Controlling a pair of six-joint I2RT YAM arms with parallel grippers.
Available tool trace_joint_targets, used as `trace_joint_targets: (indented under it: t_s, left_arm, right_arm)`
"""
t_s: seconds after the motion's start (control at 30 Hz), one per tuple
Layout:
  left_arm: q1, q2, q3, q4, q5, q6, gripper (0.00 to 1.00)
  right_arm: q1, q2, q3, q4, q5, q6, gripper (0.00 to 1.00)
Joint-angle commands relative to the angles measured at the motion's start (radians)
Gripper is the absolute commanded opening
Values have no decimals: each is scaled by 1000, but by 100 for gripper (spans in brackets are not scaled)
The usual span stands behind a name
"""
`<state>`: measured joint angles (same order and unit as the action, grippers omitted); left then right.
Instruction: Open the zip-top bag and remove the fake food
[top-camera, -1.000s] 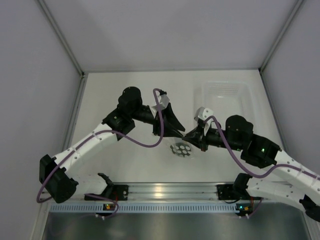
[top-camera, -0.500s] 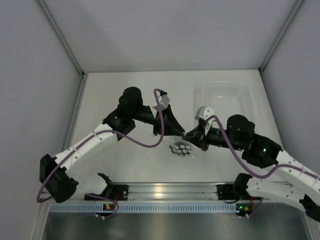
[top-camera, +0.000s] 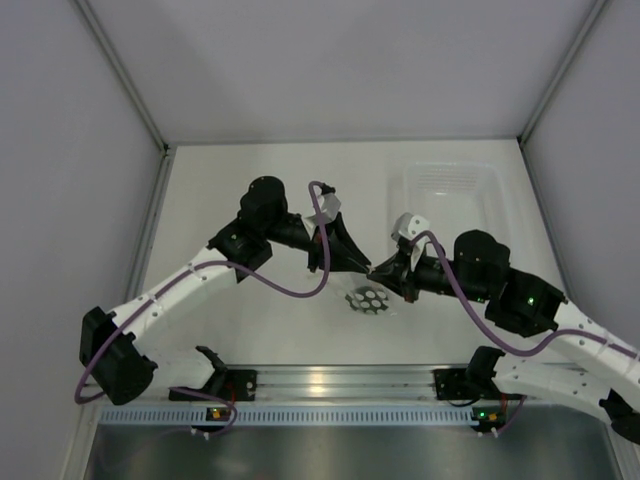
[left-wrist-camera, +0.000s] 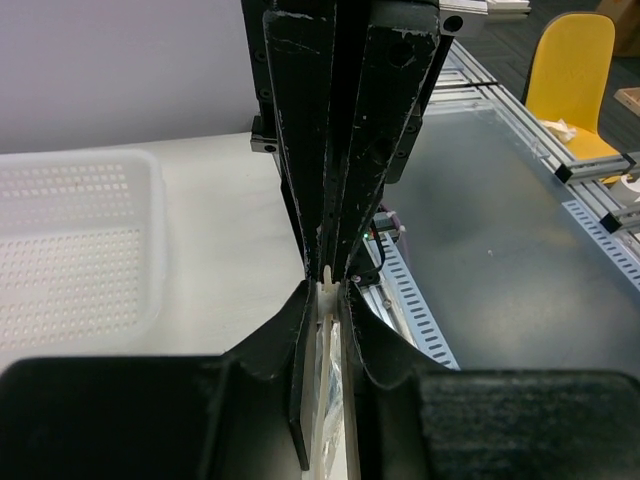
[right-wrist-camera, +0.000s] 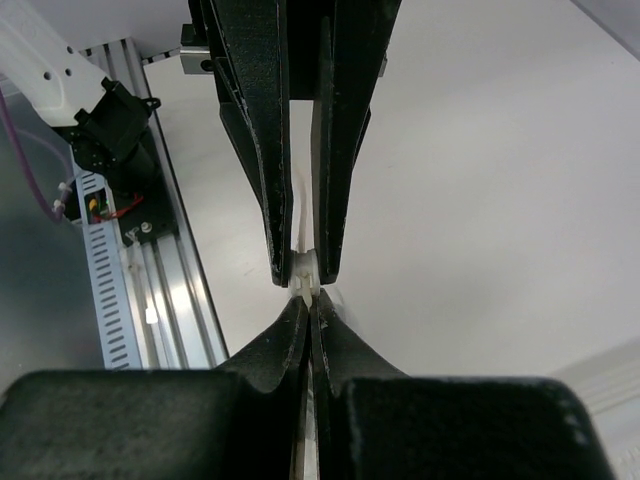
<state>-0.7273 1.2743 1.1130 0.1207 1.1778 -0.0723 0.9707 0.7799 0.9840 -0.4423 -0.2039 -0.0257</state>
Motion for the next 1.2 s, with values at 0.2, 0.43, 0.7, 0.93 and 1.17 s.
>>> trace_joint_targets:
  t_s: [0.2,0.43,0.7,0.93,1.17]
  left_arm:
    - [74,-29,-64,16,138,31,0]
    - [150,-84,-157,14,151,19,0]
    - [202,-210,-294,11,66,14,0]
    - [232,-217,-314,10,20,20,0]
    - [250,-211,-311,-3,13,22,0]
  right_arm:
    - [-4,-59,84,-12,75,-29,0]
    - [-6,-70,125,-65,145,-60,0]
    - [-6,-74,176,-121,178,-94,0]
    - [-4,-91,185,-157,162,-103,0]
    - [-6,-88,182,-165,132,-94,0]
